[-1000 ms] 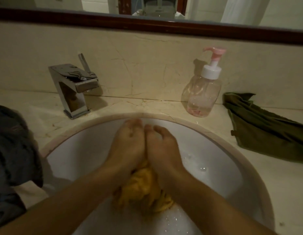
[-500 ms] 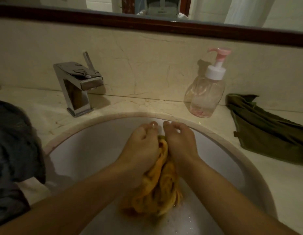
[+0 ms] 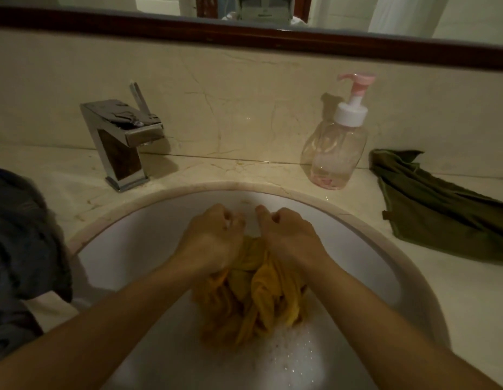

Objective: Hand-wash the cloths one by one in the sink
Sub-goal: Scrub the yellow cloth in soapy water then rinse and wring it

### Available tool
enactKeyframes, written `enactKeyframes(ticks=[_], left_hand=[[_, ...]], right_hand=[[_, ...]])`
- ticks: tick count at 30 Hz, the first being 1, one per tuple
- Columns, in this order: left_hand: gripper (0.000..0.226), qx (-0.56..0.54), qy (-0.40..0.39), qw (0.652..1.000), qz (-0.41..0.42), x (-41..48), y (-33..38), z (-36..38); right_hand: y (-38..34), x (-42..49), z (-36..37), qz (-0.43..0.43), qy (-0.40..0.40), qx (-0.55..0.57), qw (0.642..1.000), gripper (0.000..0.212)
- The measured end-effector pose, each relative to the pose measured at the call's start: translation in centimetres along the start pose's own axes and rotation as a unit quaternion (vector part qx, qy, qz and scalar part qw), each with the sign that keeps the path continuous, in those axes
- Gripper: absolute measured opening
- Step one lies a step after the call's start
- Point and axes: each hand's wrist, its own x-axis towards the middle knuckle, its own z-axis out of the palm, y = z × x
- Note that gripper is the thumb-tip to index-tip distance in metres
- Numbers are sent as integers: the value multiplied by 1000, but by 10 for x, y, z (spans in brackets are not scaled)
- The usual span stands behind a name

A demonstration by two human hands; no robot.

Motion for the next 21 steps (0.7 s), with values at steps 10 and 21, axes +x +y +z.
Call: enactKeyframes(ticks=[10, 21], left_hand=[[31, 331, -247, 897, 161, 1, -26, 4], [85, 414, -303, 850, 119, 14, -53, 18]], right_hand=[[5, -8, -6, -124, -251, -431, 858, 15], [30, 19, 10, -99, -203, -345, 911, 57]])
